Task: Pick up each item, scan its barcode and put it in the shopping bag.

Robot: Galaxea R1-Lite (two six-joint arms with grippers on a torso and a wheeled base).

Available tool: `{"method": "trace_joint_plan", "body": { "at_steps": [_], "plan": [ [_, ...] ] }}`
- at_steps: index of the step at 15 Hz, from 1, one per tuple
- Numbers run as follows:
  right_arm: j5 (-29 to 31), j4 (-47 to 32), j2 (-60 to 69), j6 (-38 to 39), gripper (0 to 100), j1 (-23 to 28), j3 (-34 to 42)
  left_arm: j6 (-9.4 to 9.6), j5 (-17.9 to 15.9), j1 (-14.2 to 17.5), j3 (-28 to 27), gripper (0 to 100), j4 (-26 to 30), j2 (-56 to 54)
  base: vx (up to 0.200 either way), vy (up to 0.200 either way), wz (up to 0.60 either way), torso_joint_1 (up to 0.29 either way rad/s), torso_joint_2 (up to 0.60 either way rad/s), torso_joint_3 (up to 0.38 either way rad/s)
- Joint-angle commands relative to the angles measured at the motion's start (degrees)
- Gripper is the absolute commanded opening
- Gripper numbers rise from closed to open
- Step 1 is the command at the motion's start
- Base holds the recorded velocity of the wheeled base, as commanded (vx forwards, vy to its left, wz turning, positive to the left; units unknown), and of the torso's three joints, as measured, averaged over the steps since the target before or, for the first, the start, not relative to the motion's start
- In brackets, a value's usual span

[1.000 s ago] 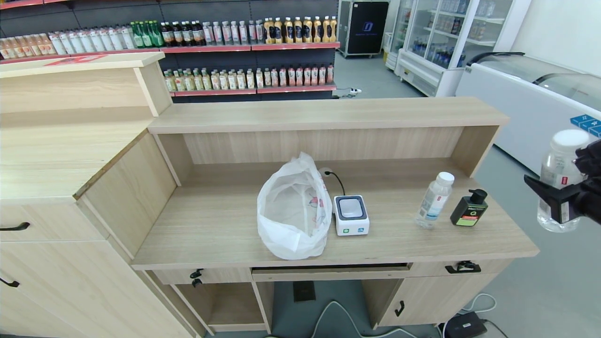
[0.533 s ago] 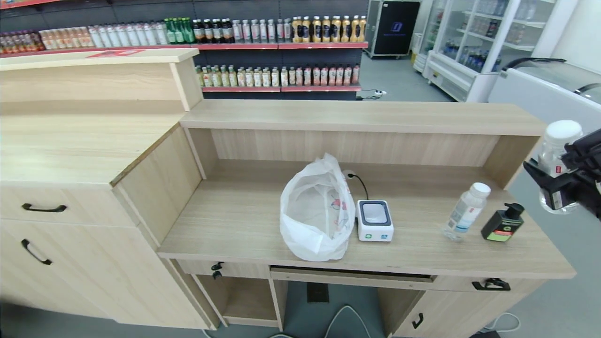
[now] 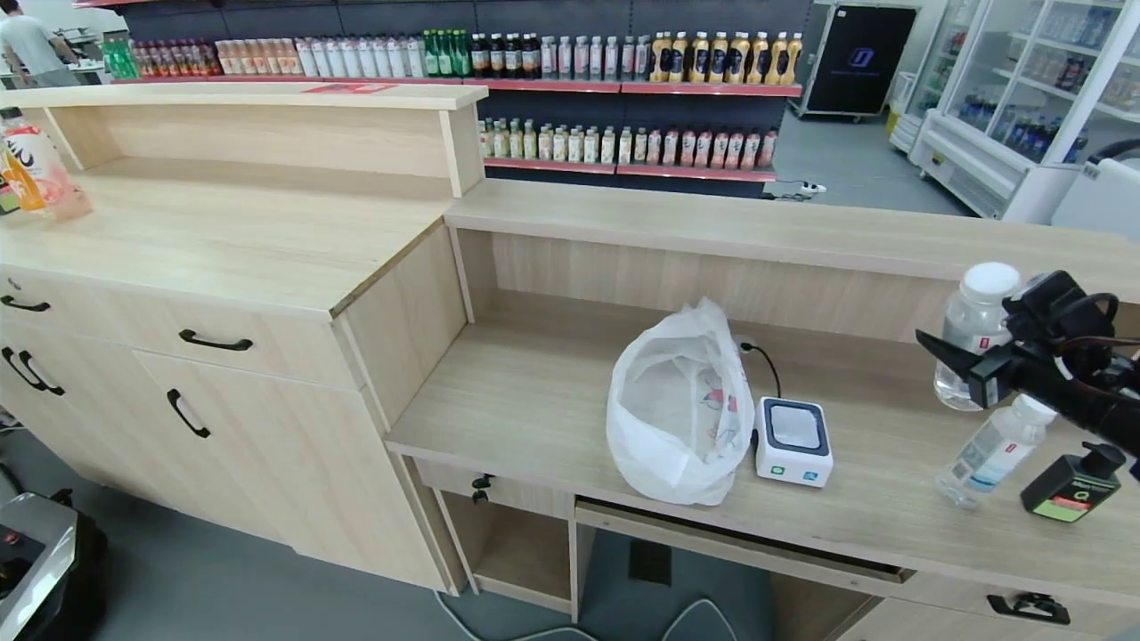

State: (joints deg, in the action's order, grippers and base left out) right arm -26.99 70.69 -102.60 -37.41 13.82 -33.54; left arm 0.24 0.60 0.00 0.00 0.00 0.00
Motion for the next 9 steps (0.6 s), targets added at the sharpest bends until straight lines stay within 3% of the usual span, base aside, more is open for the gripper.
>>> {"method": "trace_joint_plan", "body": {
  "at_steps": [1,9],
  "plan": [
    [-0.3,0.5,-6.7,-0.5,0,-0.2,-2.9,0.02,0.0,0.0,0.0,0,0.0,0.0,0.0,0.0,0.0,0.0,0.0,0.0],
    [-7.4,8.6,-16.9,-5.1,0,-2.6,-7.1,0.02,0.0,0.0,0.0,0,0.0,0.0,0.0,0.0,0.0,0.0,0.0,0.0]
  ]
}}
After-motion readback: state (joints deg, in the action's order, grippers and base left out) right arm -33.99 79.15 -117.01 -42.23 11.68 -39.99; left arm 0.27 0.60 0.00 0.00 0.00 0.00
